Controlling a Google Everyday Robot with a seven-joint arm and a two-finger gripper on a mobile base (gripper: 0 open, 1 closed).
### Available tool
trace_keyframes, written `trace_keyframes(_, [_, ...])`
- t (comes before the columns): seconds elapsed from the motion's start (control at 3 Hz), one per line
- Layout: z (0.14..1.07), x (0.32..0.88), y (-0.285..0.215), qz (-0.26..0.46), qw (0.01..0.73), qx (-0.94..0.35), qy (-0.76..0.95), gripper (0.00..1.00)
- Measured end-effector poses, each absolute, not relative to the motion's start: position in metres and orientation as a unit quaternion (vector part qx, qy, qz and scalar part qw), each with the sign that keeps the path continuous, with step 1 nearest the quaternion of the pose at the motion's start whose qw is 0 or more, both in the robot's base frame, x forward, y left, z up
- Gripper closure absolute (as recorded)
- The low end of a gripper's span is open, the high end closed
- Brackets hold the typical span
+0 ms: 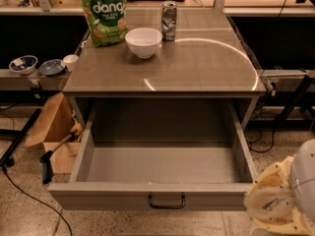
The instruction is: Close top drawer
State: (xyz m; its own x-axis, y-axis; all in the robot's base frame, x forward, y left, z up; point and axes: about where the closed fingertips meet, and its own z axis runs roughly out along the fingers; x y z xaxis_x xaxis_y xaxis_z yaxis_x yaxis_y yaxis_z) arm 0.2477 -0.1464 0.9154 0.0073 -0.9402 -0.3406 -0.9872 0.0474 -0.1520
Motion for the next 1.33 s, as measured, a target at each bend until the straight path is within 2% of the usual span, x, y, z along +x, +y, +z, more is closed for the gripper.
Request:
trace_keyframes(0.67, [0.866, 0.256, -0.13, 0.043, 0.184, -0.668, 0.72, 1.0])
trace_keyframes(1.33, [0.784, 0.273, -0.123, 0.043, 0.151, -0.656, 0.738, 1.0])
